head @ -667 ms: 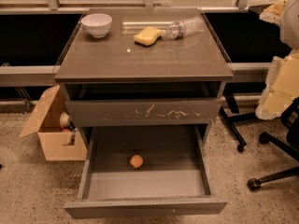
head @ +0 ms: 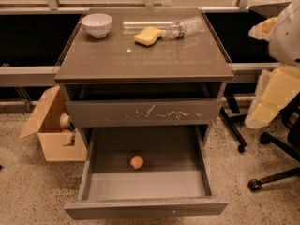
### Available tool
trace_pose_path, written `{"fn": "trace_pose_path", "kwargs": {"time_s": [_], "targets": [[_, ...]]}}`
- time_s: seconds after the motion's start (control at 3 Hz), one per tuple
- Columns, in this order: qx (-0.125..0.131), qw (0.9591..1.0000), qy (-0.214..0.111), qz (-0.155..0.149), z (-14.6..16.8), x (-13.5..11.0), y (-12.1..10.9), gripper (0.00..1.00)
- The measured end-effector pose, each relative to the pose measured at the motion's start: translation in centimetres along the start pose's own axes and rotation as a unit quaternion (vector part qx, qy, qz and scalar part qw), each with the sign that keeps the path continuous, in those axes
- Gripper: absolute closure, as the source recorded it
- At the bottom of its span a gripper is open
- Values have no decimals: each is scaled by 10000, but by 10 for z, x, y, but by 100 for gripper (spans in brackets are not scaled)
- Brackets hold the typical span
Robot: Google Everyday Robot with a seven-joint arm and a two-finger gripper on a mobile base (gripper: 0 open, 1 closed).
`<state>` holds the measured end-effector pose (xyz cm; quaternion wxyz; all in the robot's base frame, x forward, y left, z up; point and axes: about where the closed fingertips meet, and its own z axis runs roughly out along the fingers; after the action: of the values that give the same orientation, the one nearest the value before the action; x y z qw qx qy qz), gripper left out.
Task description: Pick orange from middle drawer and place on counter
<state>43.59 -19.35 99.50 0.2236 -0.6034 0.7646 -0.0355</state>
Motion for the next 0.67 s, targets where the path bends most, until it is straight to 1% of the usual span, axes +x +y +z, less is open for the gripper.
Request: {"fn": "trace_pose_path", "kwargs": {"time_s": [0.33,0.67], "targets": [[-543,9972,-502,139,46,-2,14,0],[-988,9896,-1028,199,81,-11,28,0]]}}
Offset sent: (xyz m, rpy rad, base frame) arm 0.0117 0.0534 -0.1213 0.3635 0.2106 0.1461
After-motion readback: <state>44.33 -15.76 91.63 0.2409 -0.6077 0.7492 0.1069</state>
